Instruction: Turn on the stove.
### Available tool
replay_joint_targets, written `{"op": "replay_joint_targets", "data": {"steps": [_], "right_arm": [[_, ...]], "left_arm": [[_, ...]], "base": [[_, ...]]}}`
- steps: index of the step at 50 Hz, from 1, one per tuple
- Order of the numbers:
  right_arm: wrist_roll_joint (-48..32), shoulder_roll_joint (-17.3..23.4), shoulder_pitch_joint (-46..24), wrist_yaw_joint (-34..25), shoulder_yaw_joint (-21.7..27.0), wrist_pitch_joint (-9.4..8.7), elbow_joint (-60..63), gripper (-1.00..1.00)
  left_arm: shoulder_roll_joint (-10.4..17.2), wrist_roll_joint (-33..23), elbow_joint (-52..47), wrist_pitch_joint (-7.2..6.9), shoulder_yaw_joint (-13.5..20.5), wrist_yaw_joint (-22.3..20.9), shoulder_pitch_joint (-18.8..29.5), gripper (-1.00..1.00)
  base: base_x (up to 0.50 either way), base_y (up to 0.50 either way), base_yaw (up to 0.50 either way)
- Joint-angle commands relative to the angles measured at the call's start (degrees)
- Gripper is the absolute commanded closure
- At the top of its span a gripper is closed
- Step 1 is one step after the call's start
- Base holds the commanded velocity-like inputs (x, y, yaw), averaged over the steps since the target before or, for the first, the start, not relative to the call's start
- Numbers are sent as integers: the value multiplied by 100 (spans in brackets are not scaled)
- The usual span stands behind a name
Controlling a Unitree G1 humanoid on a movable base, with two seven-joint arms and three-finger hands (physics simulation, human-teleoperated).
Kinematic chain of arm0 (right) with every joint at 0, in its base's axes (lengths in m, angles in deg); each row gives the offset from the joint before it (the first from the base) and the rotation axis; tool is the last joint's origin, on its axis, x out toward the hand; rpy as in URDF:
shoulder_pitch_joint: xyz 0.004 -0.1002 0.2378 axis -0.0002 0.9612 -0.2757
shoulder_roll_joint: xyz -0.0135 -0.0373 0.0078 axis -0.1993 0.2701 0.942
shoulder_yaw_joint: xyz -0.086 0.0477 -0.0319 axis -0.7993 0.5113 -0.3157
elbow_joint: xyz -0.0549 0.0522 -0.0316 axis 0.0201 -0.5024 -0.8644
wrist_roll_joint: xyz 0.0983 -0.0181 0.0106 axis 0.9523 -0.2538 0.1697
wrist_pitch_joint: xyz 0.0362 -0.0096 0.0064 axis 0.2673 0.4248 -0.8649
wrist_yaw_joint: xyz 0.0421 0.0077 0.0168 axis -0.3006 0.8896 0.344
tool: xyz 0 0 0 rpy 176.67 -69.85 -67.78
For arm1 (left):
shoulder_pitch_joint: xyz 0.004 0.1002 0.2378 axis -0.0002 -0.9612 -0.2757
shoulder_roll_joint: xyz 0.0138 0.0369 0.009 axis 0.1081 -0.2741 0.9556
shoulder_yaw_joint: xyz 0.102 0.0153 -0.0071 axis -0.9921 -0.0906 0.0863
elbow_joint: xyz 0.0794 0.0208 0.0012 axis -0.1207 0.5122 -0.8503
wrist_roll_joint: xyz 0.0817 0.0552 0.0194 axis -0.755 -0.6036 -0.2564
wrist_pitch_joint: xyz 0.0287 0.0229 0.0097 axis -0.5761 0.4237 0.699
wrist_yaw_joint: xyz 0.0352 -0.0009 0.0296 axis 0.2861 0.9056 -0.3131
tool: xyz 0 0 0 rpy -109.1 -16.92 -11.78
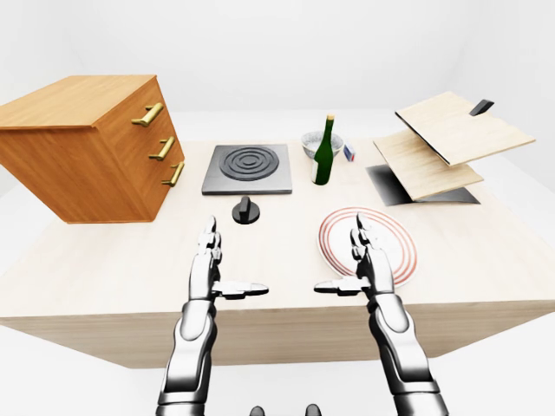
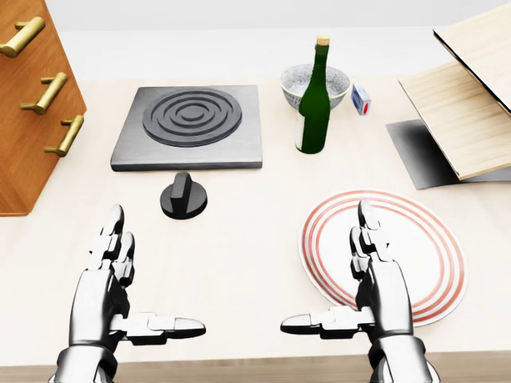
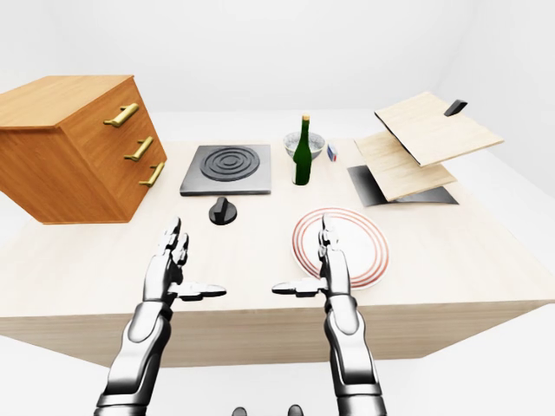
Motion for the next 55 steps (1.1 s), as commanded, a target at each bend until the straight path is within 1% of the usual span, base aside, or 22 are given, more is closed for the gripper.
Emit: {"op": "replay_joint_targets", "data": {"steps": [1, 3, 6, 8, 11, 15, 18, 25, 30, 32, 34, 35, 39, 40, 41, 43, 44, 48, 51, 52, 53, 55], "right_arm": [[132, 70, -56, -162, 146, -70, -71, -100], [160, 81, -56, -170, 165, -122, -20, -100], [200, 82, 42, -190, 169, -273, 259, -100], [222, 77, 97, -216, 168, -299, 368, -100], [225, 76, 77, -223, 177, -266, 320, -100], [224, 76, 85, -221, 177, -286, 347, -100], [242, 75, 139, -234, 177, -362, 492, -100], [244, 72, 130, -239, 185, -349, 468, -100], [260, 73, 126, -234, 191, -430, 529, -100], [265, 74, 150, -237, 190, -460, 579, -100], [291, 78, 183, -249, 206, -473, 681, -100], [300, 79, 185, -252, 213, -473, 697, -100], [292, 82, 179, -262, 212, -473, 694, -100], [266, 77, 167, -244, 203, -473, 667, -100], [172, 81, 171, -234, 144, -473, 635, -100], [78, 54, 192, -187, 96, -473, 592, -100], [81, 52, 198, -199, 93, -473, 589, -100], [71, 59, 175, -208, 105, -473, 551, -100], [53, 59, 171, -212, 101, -473, 519, -100], [39, 56, 166, -203, 100, -446, 480, -100], [37, 53, 145, -197, 99, -469, 451, -100], [22, 49, 142, -187, 91, -452, 432, -100]], "left_arm": [[64, 64, 47, 10, 128, -128, 24, -100], [60, 55, -10, -11, 115, -125, -2, -100], [53, 53, -124, -61, 100, -131, -48, -100], [51, 46, -136, -58, 97, -131, -52, -100], [52, 44, -126, -43, 99, -132, -52, -100], [54, 52, -158, -58, 104, -138, -63, -100], [56, 55, -149, -53, 114, -137, -55, -100], [52, 73, -108, -43, 128, -129, -30, -100], [49, 60, 64, -8, 118, -98, 94, -100], [40, 67, 35, -78, 94, -89, 137, -100], [49, 70, 184, -34, 113, -67, 238, -100], [51, 85, 216, -36, 116, -69, 266, -100], [45, 130, 40, -166, 100, -57, 260, -100], [40, 126, -5, -180, 84, -56, 239, -100], [33, 124, -10, -171, 71, -54, 228, -100], [38, 104, 95, -93, 67, -57, 249, -100], [42, 104, 112, -86, 73, -57, 255, -100], [50, 106, 3, -120, 79, -66, 197, -100], [44, 74, -36, -100, 54, -78, 144, -100], [45, 78, -66, -117, 58, -84, 136, -100], [48, 85, -117, -150, 66, -89, 124, -100], [52, 100, -138, -165, 84, -98, 123, -100]], "base": [[0, 0, 0], [0, 0, 0], [0, 0, 0], [0, 0, 0], [0, 0, 0], [0, 0, 0], [0, 0, 0], [0, 0, 0], [0, 0, 0], [0, 0, 0], [0, 0, 0], [0, 0, 0], [0, 0, 0], [0, 0, 0], [0, 0, 0], [0, 0, 0], [0, 0, 0], [8, 0, 0], [44, -2, 0], [50, -3, 0], [50, -3, 0], [50, -3, 0]]}}
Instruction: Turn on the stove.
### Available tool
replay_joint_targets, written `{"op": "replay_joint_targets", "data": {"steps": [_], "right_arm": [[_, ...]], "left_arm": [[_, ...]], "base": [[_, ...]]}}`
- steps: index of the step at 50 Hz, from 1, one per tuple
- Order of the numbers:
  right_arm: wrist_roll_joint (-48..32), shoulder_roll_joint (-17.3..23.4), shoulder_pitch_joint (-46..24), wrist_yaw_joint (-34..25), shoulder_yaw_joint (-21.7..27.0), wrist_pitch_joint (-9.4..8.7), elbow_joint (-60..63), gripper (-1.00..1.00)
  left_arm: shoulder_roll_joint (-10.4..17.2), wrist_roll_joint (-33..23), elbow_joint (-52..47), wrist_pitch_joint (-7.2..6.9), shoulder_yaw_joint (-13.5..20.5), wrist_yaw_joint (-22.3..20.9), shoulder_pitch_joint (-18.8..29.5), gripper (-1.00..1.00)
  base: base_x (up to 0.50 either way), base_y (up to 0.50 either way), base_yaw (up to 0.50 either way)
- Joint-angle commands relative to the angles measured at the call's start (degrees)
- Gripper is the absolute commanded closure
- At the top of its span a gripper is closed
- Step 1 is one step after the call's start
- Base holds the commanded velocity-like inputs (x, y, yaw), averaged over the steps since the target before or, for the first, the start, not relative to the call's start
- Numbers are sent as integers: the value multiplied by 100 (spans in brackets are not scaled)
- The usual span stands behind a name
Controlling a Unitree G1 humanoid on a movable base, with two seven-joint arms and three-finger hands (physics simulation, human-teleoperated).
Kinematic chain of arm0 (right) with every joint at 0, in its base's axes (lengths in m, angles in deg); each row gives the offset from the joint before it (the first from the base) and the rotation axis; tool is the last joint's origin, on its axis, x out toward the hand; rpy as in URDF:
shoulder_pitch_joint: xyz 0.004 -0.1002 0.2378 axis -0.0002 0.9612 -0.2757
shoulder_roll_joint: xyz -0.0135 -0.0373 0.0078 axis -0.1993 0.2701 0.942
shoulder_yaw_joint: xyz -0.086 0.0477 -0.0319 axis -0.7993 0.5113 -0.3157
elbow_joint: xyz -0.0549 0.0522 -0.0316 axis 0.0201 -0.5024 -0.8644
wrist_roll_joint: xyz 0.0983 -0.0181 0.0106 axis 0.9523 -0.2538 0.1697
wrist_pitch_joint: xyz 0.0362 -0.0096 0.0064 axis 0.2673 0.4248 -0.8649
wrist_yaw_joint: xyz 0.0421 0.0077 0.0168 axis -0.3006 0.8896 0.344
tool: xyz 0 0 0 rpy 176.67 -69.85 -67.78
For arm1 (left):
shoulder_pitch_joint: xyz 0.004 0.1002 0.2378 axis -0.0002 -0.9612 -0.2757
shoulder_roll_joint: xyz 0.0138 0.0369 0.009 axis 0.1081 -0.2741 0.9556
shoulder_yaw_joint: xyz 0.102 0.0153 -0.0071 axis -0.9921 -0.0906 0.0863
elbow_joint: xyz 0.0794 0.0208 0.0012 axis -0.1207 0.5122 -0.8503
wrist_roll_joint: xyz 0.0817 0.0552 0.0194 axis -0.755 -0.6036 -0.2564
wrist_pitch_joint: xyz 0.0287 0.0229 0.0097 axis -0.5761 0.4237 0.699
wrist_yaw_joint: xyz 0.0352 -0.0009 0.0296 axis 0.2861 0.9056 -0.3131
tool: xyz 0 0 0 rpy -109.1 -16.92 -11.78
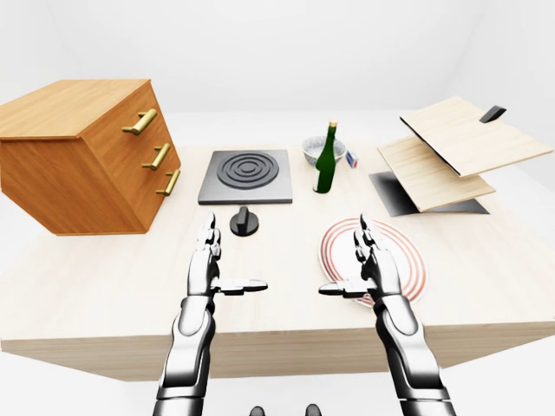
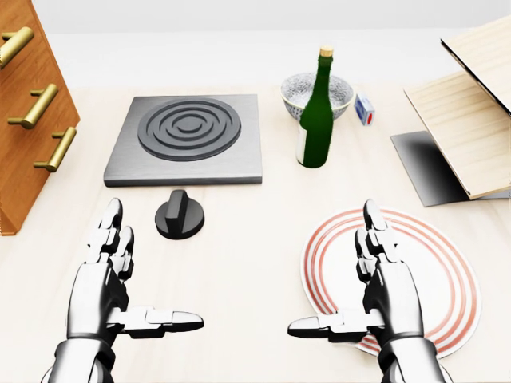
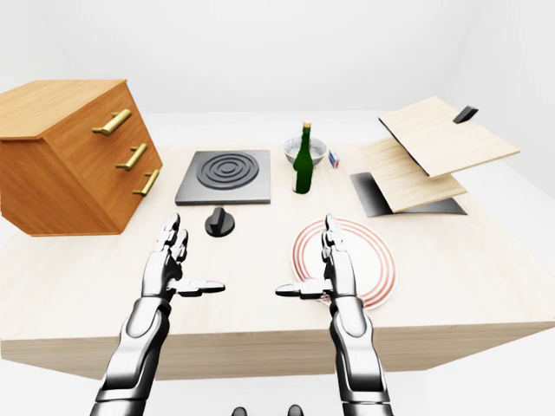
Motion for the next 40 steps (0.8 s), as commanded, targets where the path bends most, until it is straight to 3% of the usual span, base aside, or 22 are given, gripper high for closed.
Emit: {"op": "replay_joint_targets", "data": {"steps": [1, 5, 16, 22, 24, 37, 40], "right_arm": [[-100, -13, -36, 28, -39, 36, -119, -100], [-111, -13, -35, 25, -49, 38, -129, -100], [-117, -16, -52, 26, -55, 37, -168, -100], [-112, -13, -70, 21, -50, 46, -211, -100], [-117, -18, -72, 22, -59, 78, -256, -100], [-96, -18, -17, -27, -70, 127, -193, -100], [-128, -24, -22, -6, -88, 153, -233, -100]], "left_arm": [[5, 9, -126, -51, 7, -23, -25, -100], [0, -6, -64, -9, 3, -17, -14, -100], [56, 64, -99, -55, 127, -36, 18, -100], [112, 176, -327, -221, 265, -39, -21, -100], [115, 181, -333, -219, 280, -36, -24, -100], [189, 314, -379, -281, 464, -39, -9, -100], [138, 240, -320, -213, 362, -29, -37, -100]], "base": [[50, -3, 0], [50, -3, 0], [50, -3, 0], [50, -3, 0], [50, -3, 0], [0, 0, 0], [0, 0, 0]]}}
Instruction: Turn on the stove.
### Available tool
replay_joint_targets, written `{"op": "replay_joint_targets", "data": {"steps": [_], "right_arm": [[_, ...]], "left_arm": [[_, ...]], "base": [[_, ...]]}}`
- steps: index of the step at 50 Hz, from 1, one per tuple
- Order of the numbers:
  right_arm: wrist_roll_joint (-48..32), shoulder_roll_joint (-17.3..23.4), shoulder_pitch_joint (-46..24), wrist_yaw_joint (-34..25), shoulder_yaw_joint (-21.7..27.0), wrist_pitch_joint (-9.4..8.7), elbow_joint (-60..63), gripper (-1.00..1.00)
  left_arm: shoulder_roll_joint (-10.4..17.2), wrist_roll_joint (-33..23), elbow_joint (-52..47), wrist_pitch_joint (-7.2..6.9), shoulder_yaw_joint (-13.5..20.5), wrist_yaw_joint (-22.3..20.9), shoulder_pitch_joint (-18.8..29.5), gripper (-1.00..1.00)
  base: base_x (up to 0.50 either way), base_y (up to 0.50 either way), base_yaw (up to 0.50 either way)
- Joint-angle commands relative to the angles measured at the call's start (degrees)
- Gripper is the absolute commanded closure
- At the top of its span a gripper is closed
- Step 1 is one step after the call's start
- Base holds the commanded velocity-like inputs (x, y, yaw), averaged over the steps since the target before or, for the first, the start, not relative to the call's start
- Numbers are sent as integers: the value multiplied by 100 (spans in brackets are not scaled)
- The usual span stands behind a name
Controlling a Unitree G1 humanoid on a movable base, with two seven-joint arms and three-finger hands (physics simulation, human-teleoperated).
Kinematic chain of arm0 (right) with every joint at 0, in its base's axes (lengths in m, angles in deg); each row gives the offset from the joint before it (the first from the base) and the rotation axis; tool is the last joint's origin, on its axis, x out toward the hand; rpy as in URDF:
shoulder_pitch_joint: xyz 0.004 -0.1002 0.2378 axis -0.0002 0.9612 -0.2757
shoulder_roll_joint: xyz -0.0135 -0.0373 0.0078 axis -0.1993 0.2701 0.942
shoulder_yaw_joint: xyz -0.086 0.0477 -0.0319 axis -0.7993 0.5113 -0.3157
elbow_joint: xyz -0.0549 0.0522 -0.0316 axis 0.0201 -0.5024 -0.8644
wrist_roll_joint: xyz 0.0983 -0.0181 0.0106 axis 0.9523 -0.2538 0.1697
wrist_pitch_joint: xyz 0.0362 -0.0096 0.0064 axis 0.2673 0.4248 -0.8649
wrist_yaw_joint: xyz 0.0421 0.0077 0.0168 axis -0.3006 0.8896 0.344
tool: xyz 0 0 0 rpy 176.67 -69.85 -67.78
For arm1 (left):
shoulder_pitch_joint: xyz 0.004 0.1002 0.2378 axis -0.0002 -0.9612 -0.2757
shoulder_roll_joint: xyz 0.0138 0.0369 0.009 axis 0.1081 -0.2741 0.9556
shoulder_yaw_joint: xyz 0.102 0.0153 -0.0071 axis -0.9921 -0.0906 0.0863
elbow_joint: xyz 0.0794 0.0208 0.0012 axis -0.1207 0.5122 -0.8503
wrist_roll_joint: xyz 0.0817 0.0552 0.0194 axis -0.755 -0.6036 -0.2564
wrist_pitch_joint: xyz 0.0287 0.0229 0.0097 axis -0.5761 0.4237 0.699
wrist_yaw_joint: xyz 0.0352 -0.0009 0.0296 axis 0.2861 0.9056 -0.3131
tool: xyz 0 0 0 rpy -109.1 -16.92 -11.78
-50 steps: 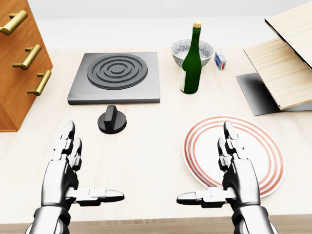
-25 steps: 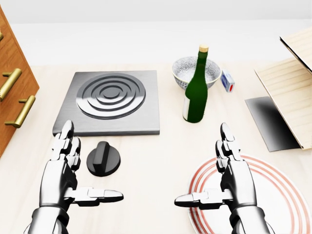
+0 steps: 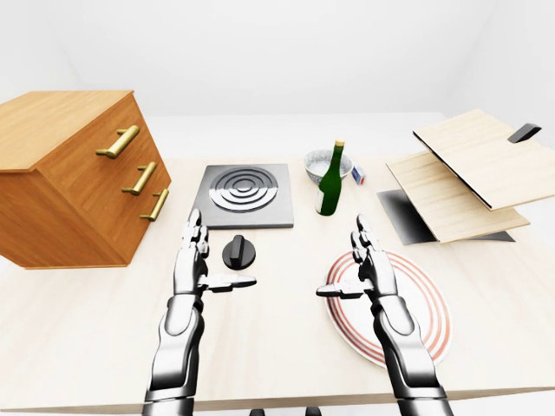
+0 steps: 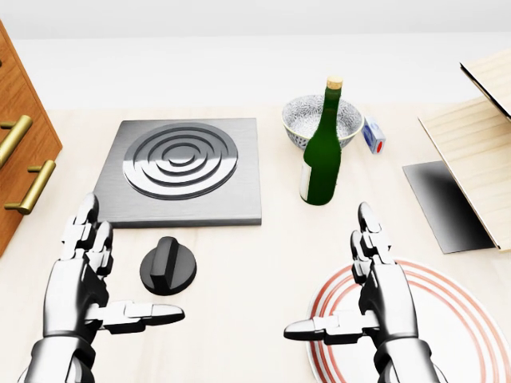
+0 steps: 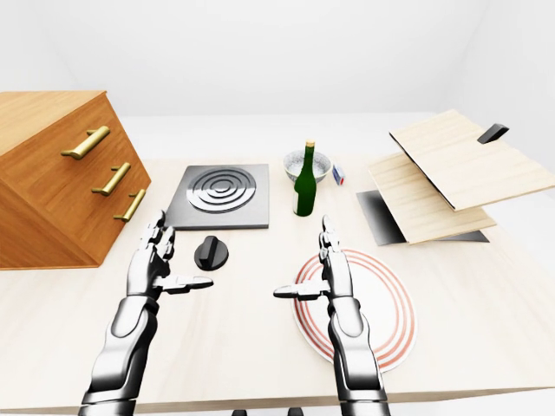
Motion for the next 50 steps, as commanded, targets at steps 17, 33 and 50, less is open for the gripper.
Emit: {"op": "replay_joint_targets", "data": {"steps": [17, 33, 50], "right_arm": [[83, 14, 11, -37, 48, -97, 131, -100], [121, 19, 13, -51, 71, -97, 162, -100], [207, 44, -11, -71, 145, -97, 308, -100]], "left_arm": [[-27, -156, 1664, 800, -169, 100, 467, -100], [-77, -265, 2376, 821, -263, 133, 599, -100], [-252, -457, 2690, 821, -512, 210, 362, -100]], "base": [[0, 0, 0], [0, 0, 0], [0, 0, 0]]}}
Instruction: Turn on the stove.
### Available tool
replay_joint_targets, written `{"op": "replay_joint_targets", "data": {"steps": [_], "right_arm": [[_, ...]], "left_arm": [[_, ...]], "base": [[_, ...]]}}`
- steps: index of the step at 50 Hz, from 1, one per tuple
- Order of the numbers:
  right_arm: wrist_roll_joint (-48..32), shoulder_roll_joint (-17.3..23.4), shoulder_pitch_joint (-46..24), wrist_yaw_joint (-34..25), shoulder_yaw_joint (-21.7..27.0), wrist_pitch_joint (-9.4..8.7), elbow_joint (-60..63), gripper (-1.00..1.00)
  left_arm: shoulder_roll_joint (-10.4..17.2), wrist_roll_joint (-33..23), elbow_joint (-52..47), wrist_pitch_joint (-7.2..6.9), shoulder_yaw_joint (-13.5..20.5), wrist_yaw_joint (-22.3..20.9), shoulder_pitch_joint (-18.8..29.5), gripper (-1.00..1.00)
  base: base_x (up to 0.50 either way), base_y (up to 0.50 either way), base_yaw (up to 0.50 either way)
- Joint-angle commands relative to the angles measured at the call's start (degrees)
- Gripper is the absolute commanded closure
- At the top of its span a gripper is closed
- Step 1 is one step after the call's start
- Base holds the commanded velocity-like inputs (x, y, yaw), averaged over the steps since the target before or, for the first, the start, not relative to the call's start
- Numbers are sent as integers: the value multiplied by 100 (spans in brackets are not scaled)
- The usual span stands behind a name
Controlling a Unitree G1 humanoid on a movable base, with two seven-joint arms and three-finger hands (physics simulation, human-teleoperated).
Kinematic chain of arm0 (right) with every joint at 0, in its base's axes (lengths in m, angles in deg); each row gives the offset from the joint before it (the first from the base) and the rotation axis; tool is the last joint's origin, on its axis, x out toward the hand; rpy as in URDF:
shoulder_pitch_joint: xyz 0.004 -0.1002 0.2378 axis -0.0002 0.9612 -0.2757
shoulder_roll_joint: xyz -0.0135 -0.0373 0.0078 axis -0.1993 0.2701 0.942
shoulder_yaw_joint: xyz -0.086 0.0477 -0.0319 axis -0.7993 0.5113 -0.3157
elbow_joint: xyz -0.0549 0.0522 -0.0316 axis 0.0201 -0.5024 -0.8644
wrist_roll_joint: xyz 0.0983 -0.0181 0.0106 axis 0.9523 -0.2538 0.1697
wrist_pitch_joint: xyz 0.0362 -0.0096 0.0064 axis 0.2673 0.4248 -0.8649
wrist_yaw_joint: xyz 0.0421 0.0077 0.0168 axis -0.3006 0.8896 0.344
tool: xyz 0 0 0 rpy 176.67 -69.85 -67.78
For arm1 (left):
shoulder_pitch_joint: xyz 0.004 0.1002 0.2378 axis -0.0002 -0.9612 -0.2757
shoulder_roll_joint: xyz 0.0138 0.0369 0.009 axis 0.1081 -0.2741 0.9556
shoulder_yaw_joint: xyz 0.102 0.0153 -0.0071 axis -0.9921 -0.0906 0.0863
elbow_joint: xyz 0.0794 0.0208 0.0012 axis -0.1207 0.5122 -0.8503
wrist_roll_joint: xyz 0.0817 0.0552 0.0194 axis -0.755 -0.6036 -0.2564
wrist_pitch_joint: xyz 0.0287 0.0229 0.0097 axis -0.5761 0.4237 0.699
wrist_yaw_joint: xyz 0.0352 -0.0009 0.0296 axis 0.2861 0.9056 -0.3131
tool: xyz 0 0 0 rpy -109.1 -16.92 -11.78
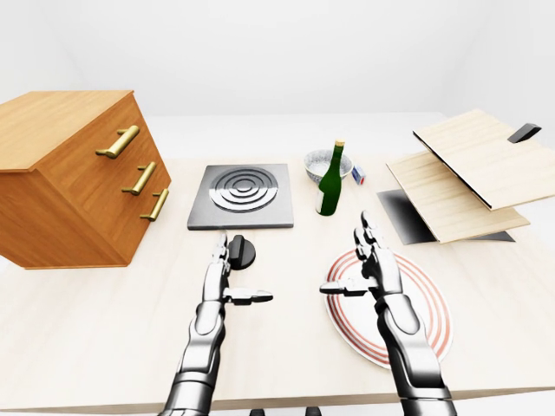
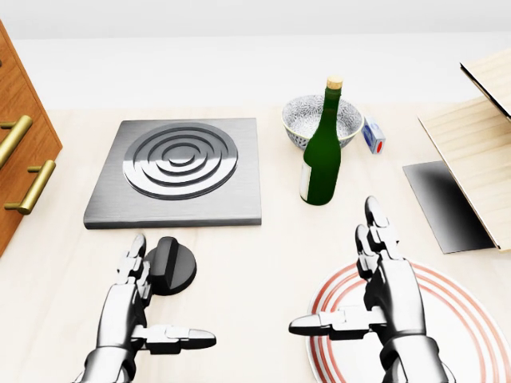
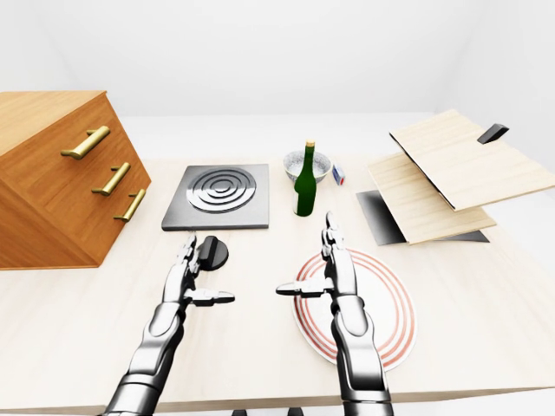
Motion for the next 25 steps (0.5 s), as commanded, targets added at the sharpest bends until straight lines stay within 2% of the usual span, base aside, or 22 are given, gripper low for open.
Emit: {"op": "replay_joint_targets", "data": {"steps": [1, 9, 25], "right_arm": [[55, 14, -4, -18, 45, 0, 97, -100], [81, 23, -27, -20, 74, 0, 114, -100], [146, 38, -50, -30, 121, 0, 190, -100]], "left_arm": [[-101, -110, 209, 0, -144, 39, -200, -100], [-189, -209, 414, 0, -276, 63, -324, -100], [-334, -264, 183, 0, -508, -27, -379, -100]], "base": [[0, 0, 0], [0, 0, 0], [0, 0, 0]]}}
